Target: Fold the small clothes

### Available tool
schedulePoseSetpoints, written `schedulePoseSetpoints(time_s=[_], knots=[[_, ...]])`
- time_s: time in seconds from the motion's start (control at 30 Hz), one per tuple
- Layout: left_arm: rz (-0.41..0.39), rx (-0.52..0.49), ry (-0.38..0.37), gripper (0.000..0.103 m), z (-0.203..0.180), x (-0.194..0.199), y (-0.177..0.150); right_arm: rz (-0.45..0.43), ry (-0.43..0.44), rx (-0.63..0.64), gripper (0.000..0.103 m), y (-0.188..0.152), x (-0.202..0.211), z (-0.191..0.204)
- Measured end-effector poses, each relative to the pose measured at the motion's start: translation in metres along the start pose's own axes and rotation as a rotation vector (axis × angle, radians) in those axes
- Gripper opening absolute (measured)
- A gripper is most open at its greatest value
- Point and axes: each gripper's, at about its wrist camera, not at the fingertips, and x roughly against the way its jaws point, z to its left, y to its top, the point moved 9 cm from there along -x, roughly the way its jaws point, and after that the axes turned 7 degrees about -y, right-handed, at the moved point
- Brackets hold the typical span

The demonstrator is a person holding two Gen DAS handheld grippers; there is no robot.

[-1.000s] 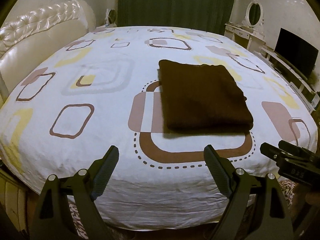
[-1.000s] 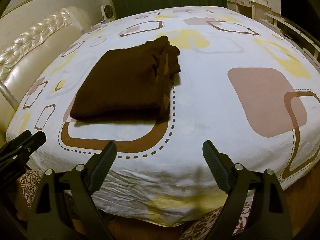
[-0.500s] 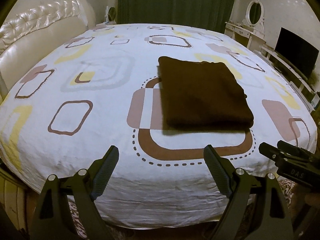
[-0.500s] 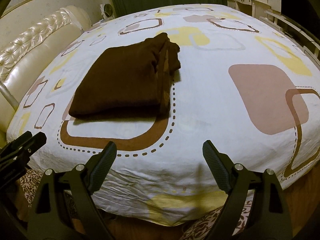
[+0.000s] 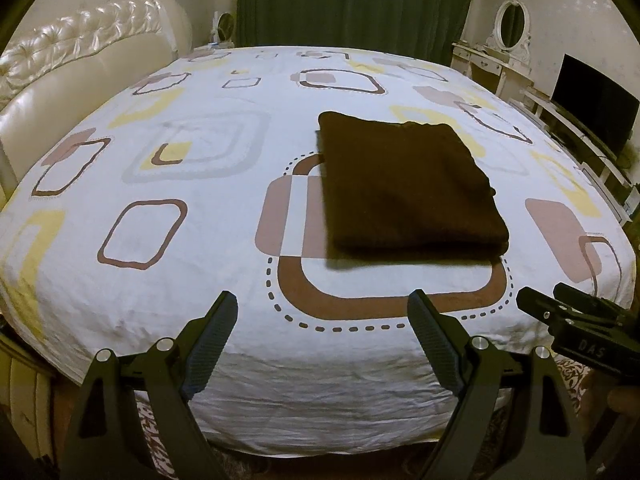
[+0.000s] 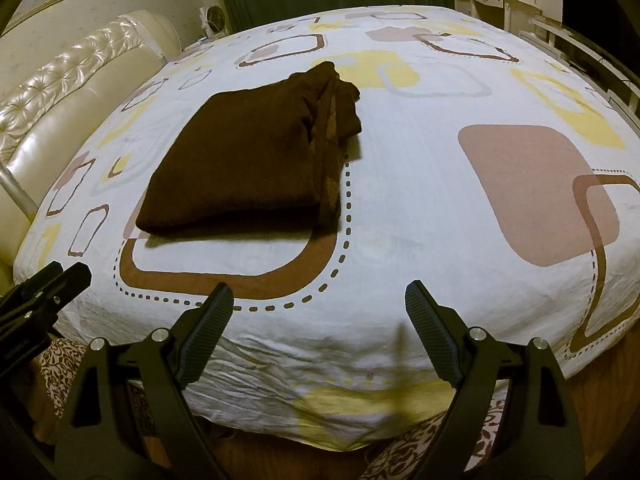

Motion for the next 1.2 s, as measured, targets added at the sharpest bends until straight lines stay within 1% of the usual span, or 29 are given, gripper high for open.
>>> schedulePoseSetpoints(time_s=[0.37, 0.73, 1.2], knots=[[0.010, 0.015, 0.000, 0.086, 0.0007, -0.0005, -0.0040, 0.005, 0.001, -0.004, 0.088, -0.0028, -0.0016, 0.0013], [0.008, 0.003, 0.005, 0.086, -0.0001, -0.0018, -0.0051, 0.005, 0.003, -0.005, 0.088, -0.0034, -0.0016, 0.0020], [0.021, 0.012, 0.015, 0.086, 0.0026, -0.0024, -0.0038, 0.010, 0.003, -0.002, 0.088, -0.0045, -0.0038, 0.0021]])
